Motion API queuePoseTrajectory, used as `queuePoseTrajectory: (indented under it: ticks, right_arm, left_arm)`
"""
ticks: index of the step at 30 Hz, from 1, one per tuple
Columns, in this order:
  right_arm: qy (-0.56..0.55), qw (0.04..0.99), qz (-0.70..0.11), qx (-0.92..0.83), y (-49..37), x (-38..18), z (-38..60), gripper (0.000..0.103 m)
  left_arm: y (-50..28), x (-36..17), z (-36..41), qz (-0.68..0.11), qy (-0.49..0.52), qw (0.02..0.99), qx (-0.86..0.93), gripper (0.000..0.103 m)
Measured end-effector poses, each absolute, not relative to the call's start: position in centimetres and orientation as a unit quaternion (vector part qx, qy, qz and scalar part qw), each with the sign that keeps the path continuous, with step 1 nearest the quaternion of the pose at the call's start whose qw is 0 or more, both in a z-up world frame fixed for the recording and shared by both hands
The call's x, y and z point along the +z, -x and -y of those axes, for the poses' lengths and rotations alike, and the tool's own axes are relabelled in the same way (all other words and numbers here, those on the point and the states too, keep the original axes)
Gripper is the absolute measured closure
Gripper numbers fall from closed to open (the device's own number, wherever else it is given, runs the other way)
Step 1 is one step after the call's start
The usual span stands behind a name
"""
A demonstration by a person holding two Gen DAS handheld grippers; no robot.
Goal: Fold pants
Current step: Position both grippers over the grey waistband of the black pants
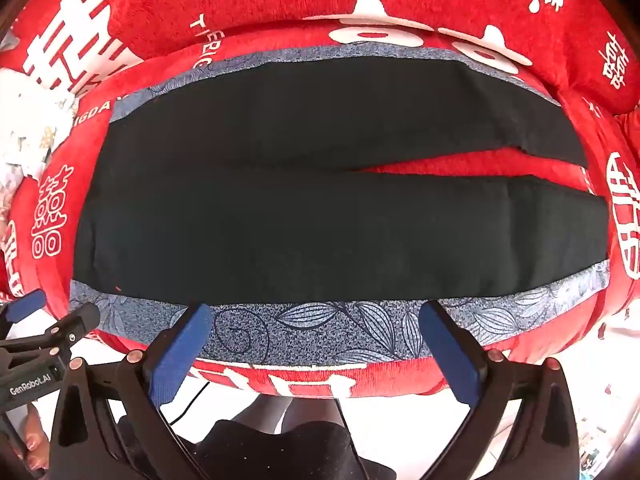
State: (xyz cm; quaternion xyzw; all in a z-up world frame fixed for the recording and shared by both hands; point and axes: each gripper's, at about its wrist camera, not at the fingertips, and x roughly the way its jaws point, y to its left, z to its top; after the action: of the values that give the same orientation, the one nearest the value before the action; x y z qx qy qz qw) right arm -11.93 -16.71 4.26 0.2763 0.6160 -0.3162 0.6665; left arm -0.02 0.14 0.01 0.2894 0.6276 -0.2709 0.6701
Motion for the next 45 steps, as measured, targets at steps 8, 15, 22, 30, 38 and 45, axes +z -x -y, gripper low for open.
queuePoseTrajectory:
  ticks: [8, 15, 22, 30, 38, 45]
  right_arm:
    - [-0.272, 0.667, -0.618, -0.316, 12.1, 4.2, 16.2, 0.0]
    - [-0.276, 0.667, -0.615, -0.317, 12.1, 4.2, 16.0, 0.0]
    - [-0.284, 0.664, -0.612, -0.323, 12.9, 4.2, 16.4, 0.0]
    - [-0.287, 0.661, -0.613, -0.325, 13.3, 4.1, 16.8, 0.0]
    - [-0.289, 0.66, -0.616, -0.319, 13.3, 3.8, 16.7, 0.0]
    - [-0.298, 0.662, -0.612, -0.313, 13.0, 3.7, 16.6, 0.0]
  left_arm:
    - [0.9, 0.1, -1.2, -0.625, -0.291, 0.672, -0.271, 0.0]
    - [1.2, 0.3, -0.1, -0.63, -0.297, 0.665, -0.269, 0.0]
    - [1.1, -0.1, -0.3, -0.628, -0.289, 0.664, -0.285, 0.0]
    - [1.4, -0.3, -0.2, -0.626, -0.289, 0.665, -0.287, 0.0]
    - [1.5, -0.6, -0.3, -0.625, -0.296, 0.668, -0.275, 0.0]
    - [1.4, -1.0, -0.6, -0.63, -0.29, 0.667, -0.273, 0.0]
